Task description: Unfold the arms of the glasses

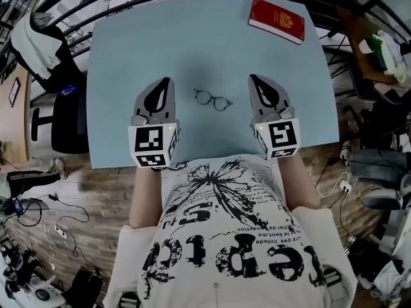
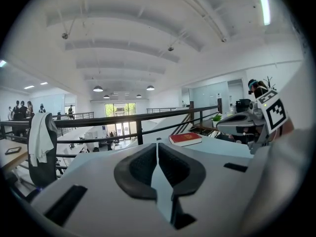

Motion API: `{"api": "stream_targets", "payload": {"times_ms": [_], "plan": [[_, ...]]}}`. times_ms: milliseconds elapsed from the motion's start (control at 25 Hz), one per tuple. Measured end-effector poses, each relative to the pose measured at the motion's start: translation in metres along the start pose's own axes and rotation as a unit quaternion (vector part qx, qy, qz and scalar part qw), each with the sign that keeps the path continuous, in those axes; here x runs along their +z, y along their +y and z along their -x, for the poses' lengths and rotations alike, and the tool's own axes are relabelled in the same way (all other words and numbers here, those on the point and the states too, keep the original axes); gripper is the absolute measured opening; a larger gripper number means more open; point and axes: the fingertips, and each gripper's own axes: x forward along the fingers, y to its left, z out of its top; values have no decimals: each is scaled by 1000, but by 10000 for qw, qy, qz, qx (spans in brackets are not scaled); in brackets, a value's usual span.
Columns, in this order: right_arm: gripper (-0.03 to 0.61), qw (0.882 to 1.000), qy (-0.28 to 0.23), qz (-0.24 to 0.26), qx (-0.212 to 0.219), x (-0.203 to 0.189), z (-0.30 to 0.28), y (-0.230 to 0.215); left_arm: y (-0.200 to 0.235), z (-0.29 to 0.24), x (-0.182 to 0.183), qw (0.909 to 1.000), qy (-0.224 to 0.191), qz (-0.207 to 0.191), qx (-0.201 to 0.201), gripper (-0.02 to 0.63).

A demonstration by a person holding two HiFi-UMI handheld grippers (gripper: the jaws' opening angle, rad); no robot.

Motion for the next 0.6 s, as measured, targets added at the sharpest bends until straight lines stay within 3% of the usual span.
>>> {"api": "stream_targets", "payload": {"times_ms": [600], "plan": [[8, 9997, -23, -62, 236, -5, -10, 4, 5, -5, -11, 9996, 178, 168, 171, 25]]}}
